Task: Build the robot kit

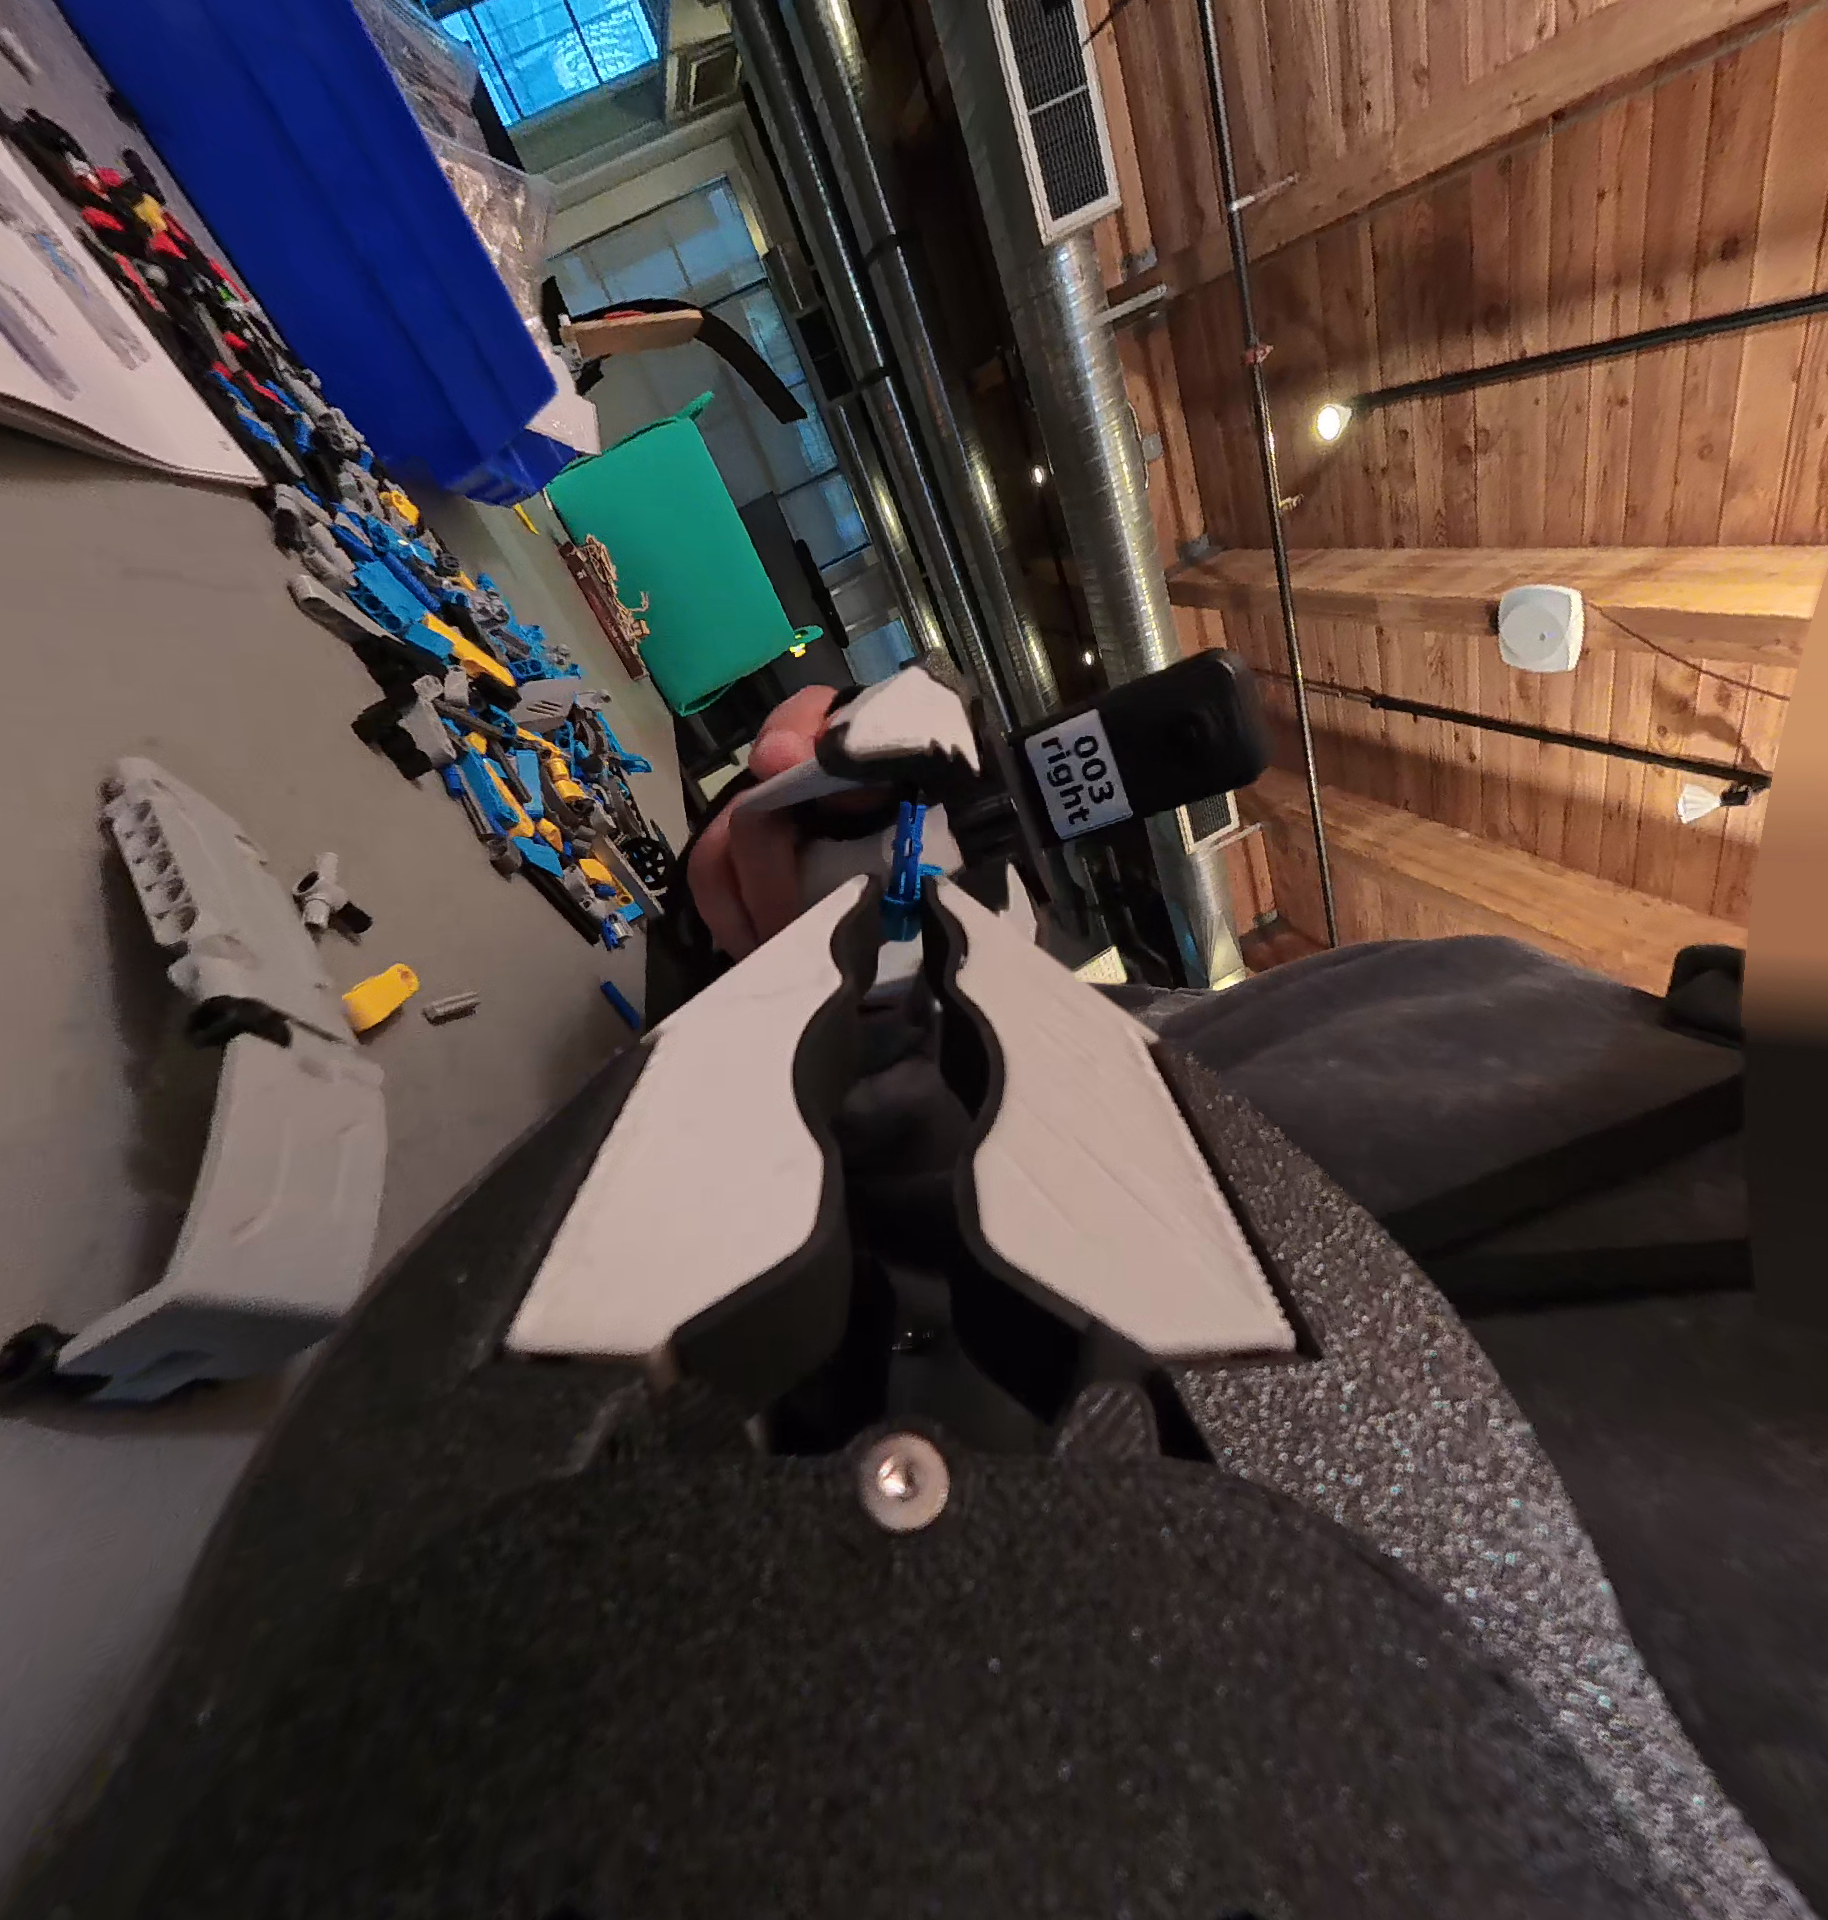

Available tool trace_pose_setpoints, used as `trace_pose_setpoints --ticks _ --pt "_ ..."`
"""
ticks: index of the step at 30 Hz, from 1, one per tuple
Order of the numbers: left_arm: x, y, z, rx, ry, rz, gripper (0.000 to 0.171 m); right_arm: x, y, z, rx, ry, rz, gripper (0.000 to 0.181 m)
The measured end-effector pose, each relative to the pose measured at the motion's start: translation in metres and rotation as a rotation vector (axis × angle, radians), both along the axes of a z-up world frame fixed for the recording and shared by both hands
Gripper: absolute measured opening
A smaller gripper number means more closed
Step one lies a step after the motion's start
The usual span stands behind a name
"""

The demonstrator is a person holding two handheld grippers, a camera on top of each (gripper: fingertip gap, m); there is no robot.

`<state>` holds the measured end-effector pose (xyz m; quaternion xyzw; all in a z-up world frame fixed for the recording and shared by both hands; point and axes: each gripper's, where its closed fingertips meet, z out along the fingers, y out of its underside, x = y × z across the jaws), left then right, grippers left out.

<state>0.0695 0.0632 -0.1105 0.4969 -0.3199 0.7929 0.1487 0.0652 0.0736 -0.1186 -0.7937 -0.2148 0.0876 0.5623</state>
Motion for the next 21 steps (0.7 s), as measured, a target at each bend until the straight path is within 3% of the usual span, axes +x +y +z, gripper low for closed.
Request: trace_pose_setpoints --ticks 4,6,8,16,18,21 --pt "0.001 -0.003 -0.008 -0.032 0.054 -0.035 0.006 0.009 -0.007 -0.006 -0.013 -0.165 0.0 0.038" --pt "0.003 -0.003 -0.011 -0.046 0.074 -0.037 0.005 0.01 -0.013 -0.015 -0.063 -0.257 0.028 0.015" --pt "0.004 -0.001 -0.013 -0.062 0.09 -0.026 0.005 0.011 -0.014 -0.017 -0.075 -0.304 0.042 0.006" --pt "0.004 0.002 -0.004 -0.022 0.037 0.007 0.017 0.006 -0.01 -0.007 -0.052 -0.078 0.052 0.005" --pt "0.002 0.0 -0.001 -0.025 0.019 -0.007 0.007 0.007 -0.01 -0.008 -0.041 -0.091 0.048 0.006" --pt "0.002 0.0 -0.004 -0.022 0.035 -0.008 0.007 0.008 -0.011 -0.011 -0.045 -0.092 0.045 0.006"
